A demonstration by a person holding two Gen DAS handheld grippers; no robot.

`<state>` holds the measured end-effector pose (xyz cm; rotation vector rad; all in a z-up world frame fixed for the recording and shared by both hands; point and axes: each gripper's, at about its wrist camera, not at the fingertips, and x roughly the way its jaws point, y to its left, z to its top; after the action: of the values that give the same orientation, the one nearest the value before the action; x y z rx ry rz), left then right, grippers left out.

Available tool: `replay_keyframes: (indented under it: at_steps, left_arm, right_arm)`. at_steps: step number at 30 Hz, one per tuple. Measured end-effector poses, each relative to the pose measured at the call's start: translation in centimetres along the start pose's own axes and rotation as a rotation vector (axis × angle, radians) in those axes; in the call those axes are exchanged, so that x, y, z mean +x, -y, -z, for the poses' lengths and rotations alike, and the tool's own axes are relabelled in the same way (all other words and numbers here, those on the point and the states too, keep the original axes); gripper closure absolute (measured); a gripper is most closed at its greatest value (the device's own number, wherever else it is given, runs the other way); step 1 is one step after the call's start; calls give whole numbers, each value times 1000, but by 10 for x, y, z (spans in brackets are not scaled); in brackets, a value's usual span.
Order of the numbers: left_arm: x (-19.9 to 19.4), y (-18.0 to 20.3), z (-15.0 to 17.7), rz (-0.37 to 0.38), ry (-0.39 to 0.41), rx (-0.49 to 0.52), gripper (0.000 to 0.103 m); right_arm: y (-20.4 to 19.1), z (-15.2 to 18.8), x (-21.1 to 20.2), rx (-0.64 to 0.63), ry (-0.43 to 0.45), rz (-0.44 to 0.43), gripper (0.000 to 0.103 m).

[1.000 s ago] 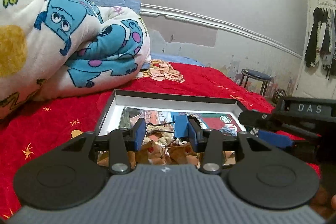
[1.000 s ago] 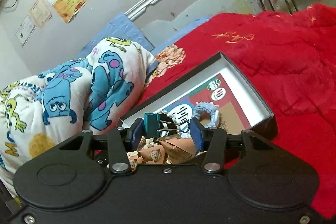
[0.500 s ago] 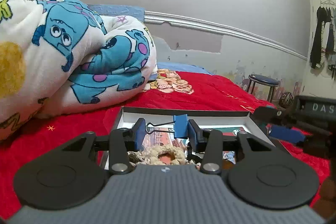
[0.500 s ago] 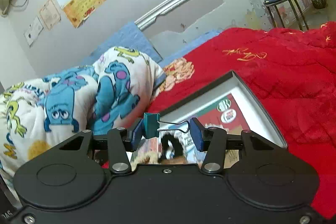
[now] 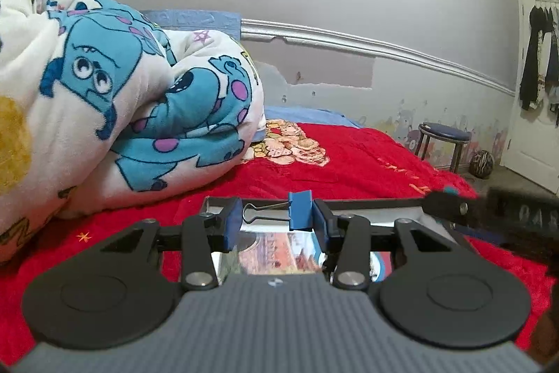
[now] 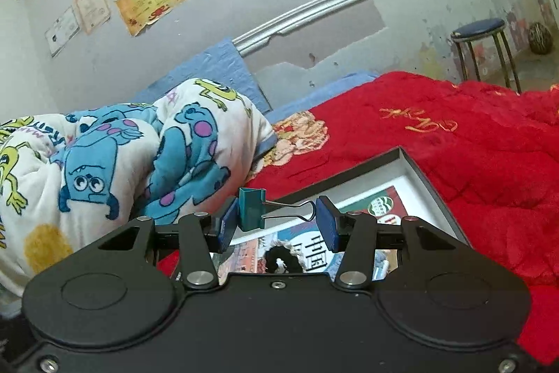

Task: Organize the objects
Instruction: 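Lower the left tool's blue clip into the box while the right tool lowers the teal clip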

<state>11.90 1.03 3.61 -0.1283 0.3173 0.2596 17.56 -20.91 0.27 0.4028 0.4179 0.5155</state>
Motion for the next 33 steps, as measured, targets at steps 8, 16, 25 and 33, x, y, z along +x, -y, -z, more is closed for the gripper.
replay_keyframes:
  at_steps: [8,16,25,33]
  left_arm:
    - [53,5,-18,7,-59,-40,56]
    - [96,4,4,-24,-174,-17,56]
    - [107,12,9,-46,-217,36,56]
    - [113,13,15,-49,-269,57,56]
  right_arm:
    - [-12,-4,5,-77,9,32,56]
    - [10,-2,56,89,1,32,56]
    - [21,9,90,96,-85,35,56]
    - [36,12,101,135,-138,40,56]
